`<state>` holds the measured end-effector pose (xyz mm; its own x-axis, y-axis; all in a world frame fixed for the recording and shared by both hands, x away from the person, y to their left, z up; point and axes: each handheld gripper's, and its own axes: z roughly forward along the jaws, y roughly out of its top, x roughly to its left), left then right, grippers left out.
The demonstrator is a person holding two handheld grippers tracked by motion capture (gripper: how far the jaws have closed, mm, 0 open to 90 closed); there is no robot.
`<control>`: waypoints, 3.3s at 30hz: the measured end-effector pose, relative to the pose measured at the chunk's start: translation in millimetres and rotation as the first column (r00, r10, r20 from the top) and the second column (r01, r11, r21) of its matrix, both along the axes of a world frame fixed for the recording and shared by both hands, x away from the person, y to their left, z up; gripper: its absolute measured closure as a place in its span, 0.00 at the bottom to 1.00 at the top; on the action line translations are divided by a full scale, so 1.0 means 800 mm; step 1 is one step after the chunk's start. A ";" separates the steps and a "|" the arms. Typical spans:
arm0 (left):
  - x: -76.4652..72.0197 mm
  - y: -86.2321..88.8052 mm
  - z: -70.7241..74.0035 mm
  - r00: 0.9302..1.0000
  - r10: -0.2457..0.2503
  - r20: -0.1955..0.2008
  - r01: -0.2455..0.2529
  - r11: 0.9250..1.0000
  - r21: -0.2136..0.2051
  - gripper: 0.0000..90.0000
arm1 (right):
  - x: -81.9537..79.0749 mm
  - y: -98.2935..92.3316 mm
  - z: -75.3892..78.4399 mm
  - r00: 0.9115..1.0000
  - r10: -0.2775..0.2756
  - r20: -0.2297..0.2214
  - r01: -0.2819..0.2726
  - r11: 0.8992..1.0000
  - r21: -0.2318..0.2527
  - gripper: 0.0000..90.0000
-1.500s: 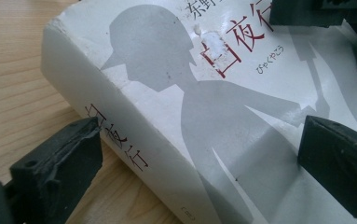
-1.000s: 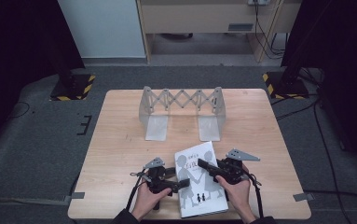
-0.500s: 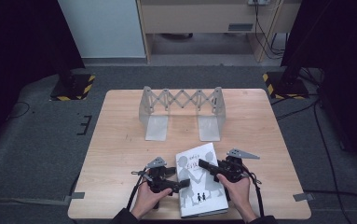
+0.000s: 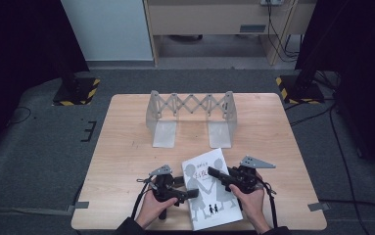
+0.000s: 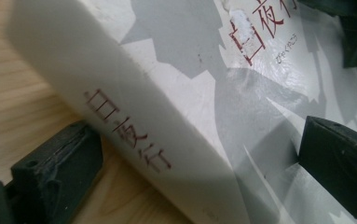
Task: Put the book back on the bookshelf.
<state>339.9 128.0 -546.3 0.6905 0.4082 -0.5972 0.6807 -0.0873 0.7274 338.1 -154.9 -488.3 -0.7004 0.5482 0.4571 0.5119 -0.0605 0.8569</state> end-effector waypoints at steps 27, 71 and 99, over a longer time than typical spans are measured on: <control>-0.001 -0.007 -0.002 0.998 0.048 -0.040 -0.046 0.997 0.057 0.05 | 0.001 -0.015 -0.022 0.995 -0.095 0.014 0.095 0.967 -0.236 0.44; -0.004 -0.022 0.000 0.993 0.116 -0.021 -0.114 0.990 0.081 0.00 | 0.009 -0.025 -0.049 0.986 -0.123 -0.115 0.093 0.968 -0.234 0.34; 0.001 -0.007 0.015 0.978 0.201 -0.057 -0.199 0.979 0.041 0.26 | 0.012 -0.022 -0.041 0.975 -0.189 -0.112 0.173 0.975 -0.139 0.50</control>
<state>340.8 122.2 -534.3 0.5558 0.5557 -0.6183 0.7297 0.0302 0.6831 347.7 -172.4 -521.1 -0.5261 0.7203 0.4522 0.6052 -0.0565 0.7941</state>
